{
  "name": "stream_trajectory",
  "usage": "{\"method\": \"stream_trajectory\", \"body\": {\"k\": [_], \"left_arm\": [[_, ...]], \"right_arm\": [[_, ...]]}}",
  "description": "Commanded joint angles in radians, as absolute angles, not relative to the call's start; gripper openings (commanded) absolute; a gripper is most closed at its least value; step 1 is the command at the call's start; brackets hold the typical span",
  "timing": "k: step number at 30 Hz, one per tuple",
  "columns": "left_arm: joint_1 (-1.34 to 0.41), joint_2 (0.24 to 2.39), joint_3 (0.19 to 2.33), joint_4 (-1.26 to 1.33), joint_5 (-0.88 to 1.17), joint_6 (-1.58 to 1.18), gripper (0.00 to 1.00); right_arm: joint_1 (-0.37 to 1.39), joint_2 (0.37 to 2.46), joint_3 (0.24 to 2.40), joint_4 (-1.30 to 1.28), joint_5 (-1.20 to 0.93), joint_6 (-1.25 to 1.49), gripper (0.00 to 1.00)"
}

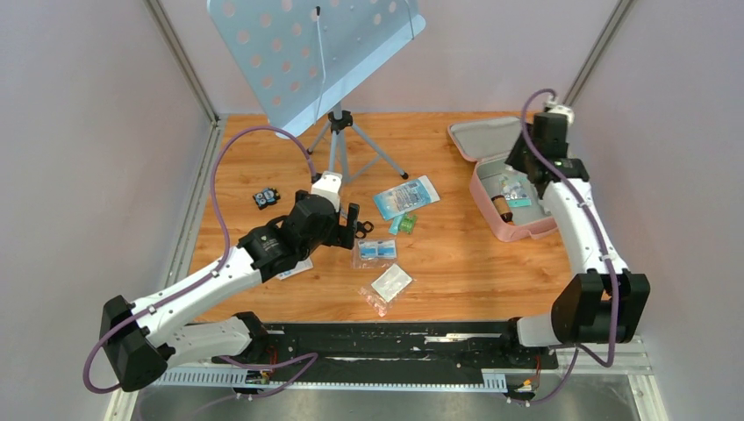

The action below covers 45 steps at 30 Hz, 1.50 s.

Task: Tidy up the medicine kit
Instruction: Pick up the medical item at the center of the board, then place the medical item at the medicine box.

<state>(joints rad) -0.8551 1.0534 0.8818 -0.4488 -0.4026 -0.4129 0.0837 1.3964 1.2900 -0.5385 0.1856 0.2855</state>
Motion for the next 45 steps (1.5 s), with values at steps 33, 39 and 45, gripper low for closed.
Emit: {"method": "stream_trajectory", "body": {"k": [33,39,45], "left_arm": [[-0.856,1.051,0.897,-0.438,-0.442,-0.431,1.0],[-0.855,1.048,0.897,-0.443,-0.447,-0.434,1.0],[-0.856,1.03,0.887,-0.442,-0.461,-0.451,1.0]], "right_arm": [[-0.178,1.778,1.358,-0.407,-0.121,0.65,0.65],[-0.15,1.576,1.296,-0.403,-0.112,0.559,0.64],[0.114,1.418,1.169,-0.4,-0.072,0.445,0.64]]}}
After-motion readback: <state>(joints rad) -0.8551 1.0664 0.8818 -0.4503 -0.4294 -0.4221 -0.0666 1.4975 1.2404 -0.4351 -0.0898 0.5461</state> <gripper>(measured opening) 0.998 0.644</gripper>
